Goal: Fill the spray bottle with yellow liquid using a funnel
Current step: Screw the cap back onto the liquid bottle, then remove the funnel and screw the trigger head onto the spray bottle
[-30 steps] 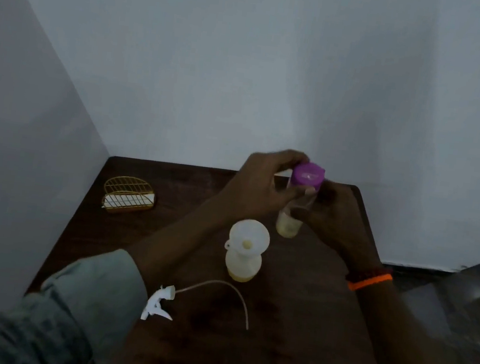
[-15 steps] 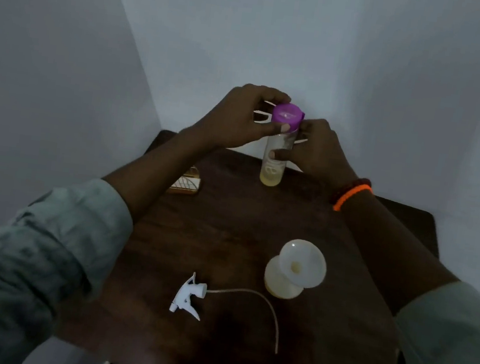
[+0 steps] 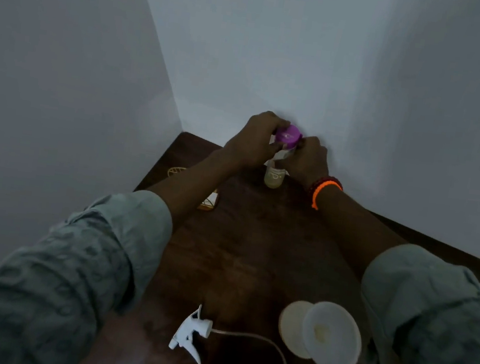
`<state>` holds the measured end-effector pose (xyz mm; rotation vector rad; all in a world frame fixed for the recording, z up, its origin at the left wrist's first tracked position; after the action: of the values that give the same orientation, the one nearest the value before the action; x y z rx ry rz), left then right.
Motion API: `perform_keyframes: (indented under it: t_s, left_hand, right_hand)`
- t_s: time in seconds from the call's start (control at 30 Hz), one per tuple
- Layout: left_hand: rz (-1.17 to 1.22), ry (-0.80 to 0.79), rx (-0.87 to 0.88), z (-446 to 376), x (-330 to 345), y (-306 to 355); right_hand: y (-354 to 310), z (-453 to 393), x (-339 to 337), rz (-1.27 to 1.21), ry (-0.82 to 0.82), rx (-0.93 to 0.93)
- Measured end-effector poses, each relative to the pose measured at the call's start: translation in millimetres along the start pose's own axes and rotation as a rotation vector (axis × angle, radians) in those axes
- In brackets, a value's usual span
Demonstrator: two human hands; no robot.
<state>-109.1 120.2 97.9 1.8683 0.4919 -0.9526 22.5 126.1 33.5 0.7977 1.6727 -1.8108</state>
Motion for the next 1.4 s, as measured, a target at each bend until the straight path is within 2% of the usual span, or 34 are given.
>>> perform_keyframes:
  t_s: [0.47, 0.67, 0.8, 0.9, 1.07, 1.13, 1.23, 1.4]
  left_hand:
    - [0.010, -0.011, -0.024, -9, 9, -13]
    - [-0.010, -0.079, -0.079, -4, 4, -9]
    - [0.014, -0.015, -0.156, 20, -15, 1]
    - [0.085, 0.048, -0.273, 72, -23, 17]
    - [0.435, -0.267, -0.484, 190, 33, 64]
    - [0.545, -0.341, -0.573, 223, 53, 79]
    - [0.664, -0.362, -0.669, 253, 67, 95]
    - [0.740, -0.336, -0.676, 267, 71, 120]
  right_hand:
    - [12, -2, 10, -0.022, 0.004, 0.093]
    - [13, 17, -24, -0.061, -0.047, 0.169]
    - [37, 66, -70, -0.143, -0.041, 0.257]
    - [55, 133, -100, -0.254, -0.035, 0.307]
    - [75, 250, -108, -0.371, -0.029, 0.376]
    - [81, 284, -105, -0.415, -0.027, 0.403]
    - [85, 322, -101, -0.474, -0.050, 0.433]
    - [90, 351, -97, -0.507, -0.006, 0.445]
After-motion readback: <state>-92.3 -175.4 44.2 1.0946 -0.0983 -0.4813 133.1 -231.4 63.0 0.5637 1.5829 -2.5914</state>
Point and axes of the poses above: each hand's wrist, its own z-axis away from the middle knuckle, its own x-axis out of the palm, y = z × x, the point moved 8 cm from there along -z, towards the middle knuckle, and after that the axes turned 2 degrees about -x, right-handed, at the moved point
